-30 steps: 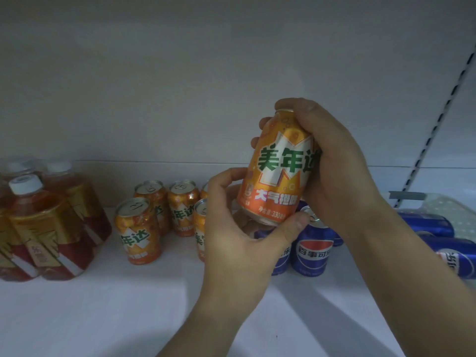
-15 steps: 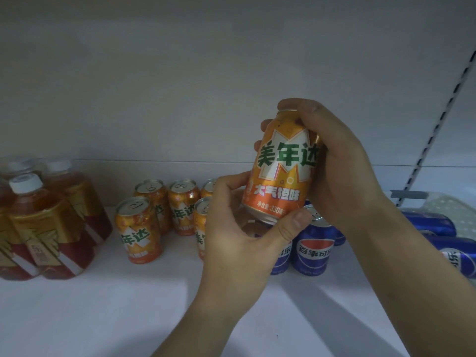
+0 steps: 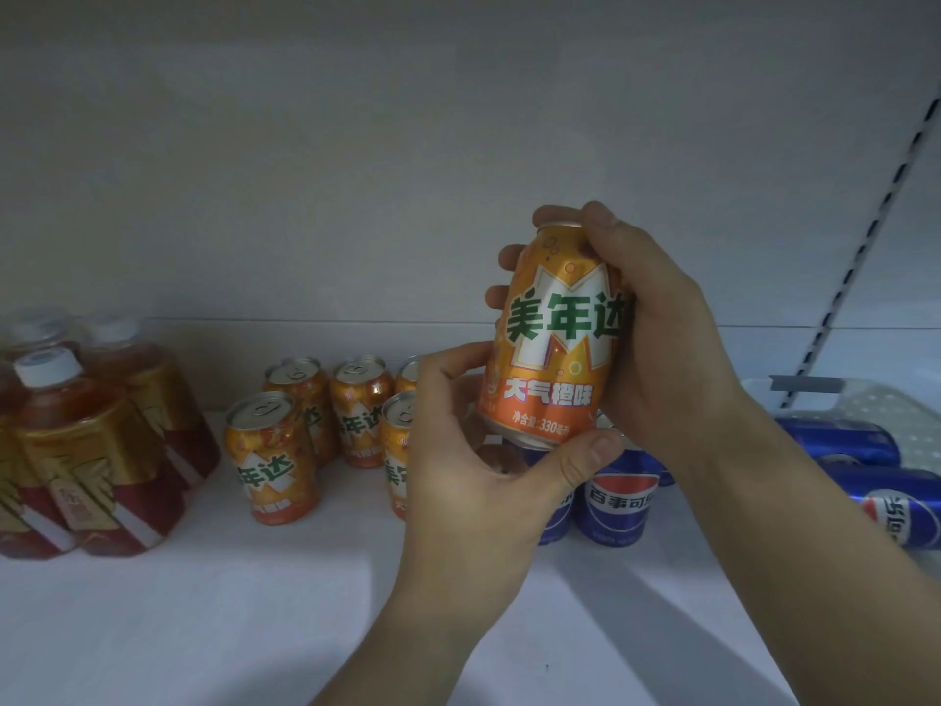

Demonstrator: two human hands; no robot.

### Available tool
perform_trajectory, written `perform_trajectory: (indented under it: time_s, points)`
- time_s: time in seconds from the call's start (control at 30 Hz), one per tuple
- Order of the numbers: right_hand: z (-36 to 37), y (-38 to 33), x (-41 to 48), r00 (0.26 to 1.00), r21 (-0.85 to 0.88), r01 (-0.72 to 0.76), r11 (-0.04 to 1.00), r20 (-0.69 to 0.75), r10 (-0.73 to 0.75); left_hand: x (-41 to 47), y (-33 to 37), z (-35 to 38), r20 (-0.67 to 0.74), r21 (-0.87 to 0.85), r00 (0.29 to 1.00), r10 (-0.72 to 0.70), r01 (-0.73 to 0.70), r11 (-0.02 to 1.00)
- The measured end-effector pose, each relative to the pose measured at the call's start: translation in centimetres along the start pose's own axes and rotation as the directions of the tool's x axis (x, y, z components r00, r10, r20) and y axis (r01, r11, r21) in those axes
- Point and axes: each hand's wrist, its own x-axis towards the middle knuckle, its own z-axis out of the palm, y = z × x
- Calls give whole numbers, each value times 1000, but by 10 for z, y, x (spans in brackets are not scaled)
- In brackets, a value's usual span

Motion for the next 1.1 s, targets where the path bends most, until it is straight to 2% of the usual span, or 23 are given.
perform_trajectory:
  time_s: [0.27,0.67,1.1]
  points:
    - [0,-1,-1,1000,-31,2,1000,-3,-2,-1,-2,-1,2,60,1000,-5,5,998]
    - [-1,1,2,1000,-66,20,998,1,-20,-3,1,-1,29,23,999,-32,32,999]
    - [1,3,1,1000,-52,9,999,0,-9,-3,-3,-1,-2,34,1000,15,-15,999]
